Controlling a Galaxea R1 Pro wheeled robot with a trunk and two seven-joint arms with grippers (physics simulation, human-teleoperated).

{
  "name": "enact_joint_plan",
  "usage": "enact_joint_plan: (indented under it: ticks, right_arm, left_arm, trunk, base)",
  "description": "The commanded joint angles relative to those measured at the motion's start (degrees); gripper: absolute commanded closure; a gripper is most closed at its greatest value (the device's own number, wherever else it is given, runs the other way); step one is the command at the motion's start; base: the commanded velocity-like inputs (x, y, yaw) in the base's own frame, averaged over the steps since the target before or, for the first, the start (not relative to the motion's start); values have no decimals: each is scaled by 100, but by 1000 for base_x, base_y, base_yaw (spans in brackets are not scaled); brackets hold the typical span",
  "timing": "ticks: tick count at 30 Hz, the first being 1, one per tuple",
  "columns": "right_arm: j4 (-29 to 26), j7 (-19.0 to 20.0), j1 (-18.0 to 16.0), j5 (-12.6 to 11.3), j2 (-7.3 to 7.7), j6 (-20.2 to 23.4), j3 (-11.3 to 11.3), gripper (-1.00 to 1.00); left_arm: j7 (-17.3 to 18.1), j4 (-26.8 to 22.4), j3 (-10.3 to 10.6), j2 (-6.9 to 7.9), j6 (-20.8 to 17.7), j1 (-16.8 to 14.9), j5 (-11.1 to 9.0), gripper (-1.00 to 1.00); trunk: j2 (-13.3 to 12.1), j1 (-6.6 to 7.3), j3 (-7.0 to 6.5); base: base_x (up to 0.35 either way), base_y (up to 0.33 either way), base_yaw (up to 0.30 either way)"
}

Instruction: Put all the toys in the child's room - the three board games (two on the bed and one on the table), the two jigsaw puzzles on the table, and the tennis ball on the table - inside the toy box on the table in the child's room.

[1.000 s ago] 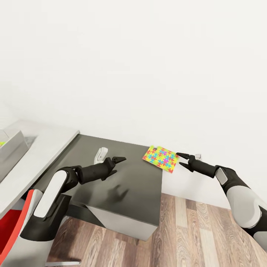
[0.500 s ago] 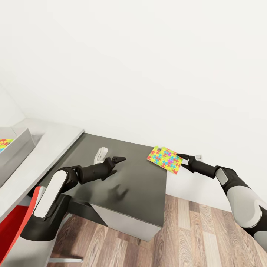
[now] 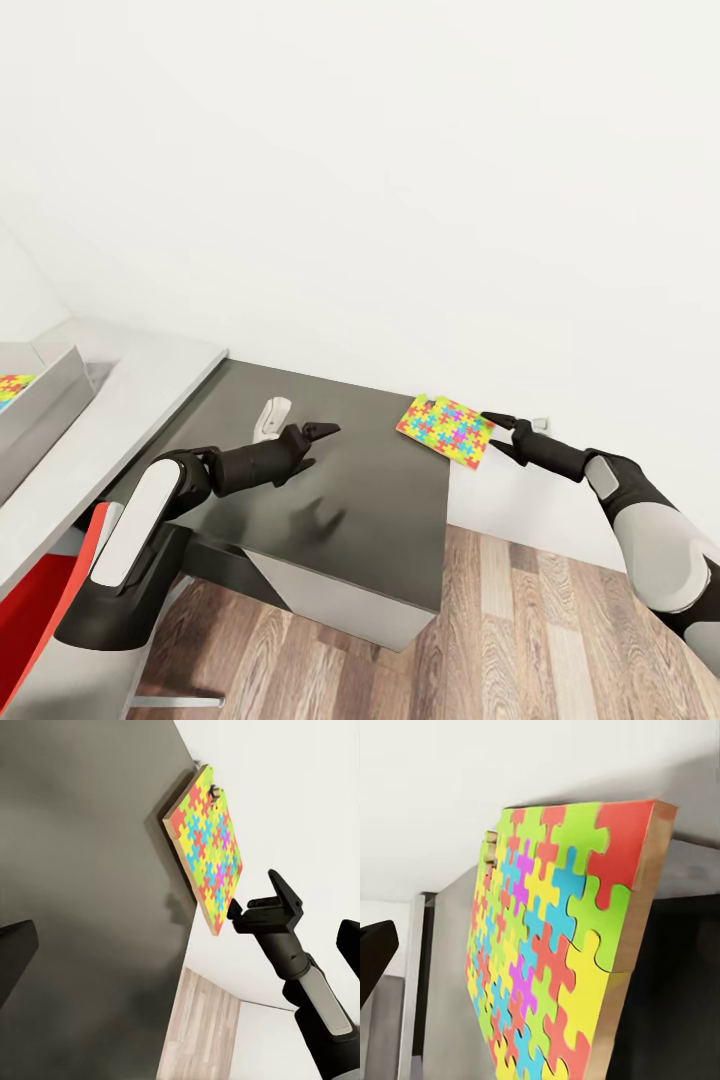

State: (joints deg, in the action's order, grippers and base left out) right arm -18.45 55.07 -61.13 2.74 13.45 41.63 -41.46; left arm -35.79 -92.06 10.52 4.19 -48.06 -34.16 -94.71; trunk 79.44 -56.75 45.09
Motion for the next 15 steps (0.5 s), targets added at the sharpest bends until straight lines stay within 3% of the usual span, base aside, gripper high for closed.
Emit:
enact_joint_plan:
  ticks: [1,15]
  right_arm:
    - [-1,17,-5,30,9,41,-58,-100]
    - [14,11,-4,33,120,46,-124,-100]
  left_arm:
    - [-60,-5,4,3,7,-4,-59,-100]
    - [-59,-5,5,3,7,-3,-57,-100]
  trunk:
    - [3,0,5]
    - [3,0,5]
  base:
    - [0,0,3]
    - [0,0,1]
